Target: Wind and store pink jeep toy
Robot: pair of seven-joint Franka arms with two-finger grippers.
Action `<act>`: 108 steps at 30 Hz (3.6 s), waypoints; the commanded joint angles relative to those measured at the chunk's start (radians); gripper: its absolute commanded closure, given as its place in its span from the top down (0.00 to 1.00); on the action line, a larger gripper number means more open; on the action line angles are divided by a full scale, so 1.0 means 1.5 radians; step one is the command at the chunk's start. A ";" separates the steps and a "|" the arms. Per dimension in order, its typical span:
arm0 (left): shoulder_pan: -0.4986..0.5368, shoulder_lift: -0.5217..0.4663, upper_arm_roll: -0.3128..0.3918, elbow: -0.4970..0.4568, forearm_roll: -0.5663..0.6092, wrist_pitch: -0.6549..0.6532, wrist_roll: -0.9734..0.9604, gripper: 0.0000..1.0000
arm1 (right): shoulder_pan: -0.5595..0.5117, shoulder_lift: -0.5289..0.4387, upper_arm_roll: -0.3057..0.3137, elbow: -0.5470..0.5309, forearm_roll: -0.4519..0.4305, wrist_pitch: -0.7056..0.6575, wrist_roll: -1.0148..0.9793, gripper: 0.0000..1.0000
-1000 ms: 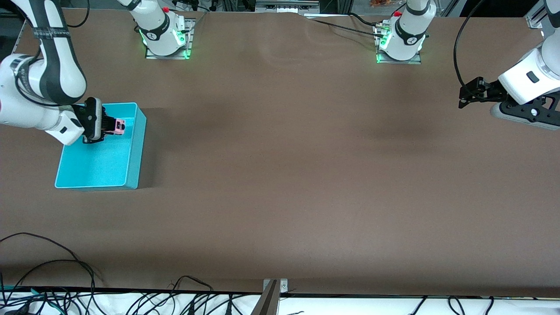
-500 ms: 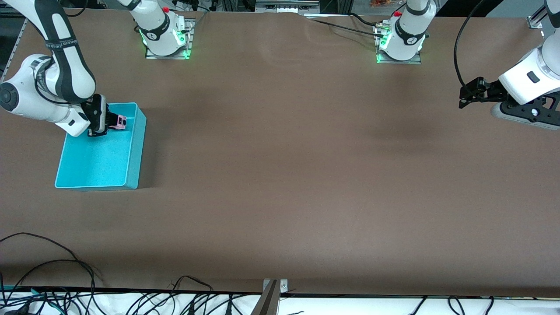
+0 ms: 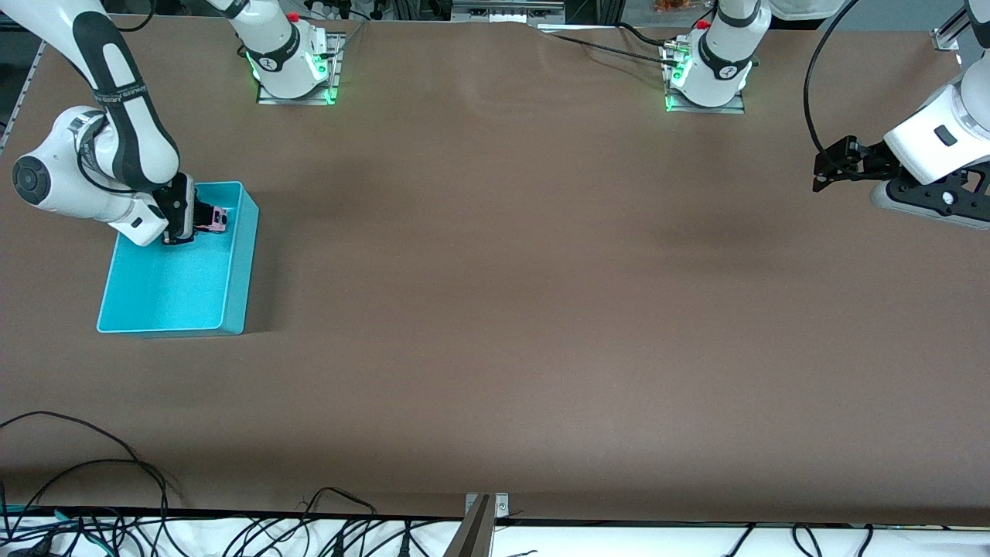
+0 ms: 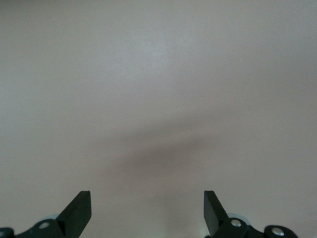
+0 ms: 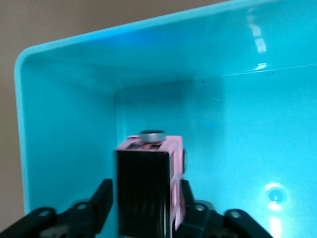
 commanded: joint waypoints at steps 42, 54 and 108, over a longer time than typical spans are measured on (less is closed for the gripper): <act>0.003 0.010 -0.003 0.024 0.009 -0.017 -0.001 1.00 | 0.021 -0.067 0.119 0.471 -0.041 -0.425 0.835 1.00; 0.003 0.010 -0.003 0.024 0.009 -0.017 -0.001 1.00 | 0.022 -0.065 0.114 0.543 -0.065 -0.442 1.063 1.00; 0.004 0.010 -0.002 0.024 0.009 -0.017 -0.001 1.00 | 0.030 -0.237 0.152 0.410 -0.119 -0.428 1.229 1.00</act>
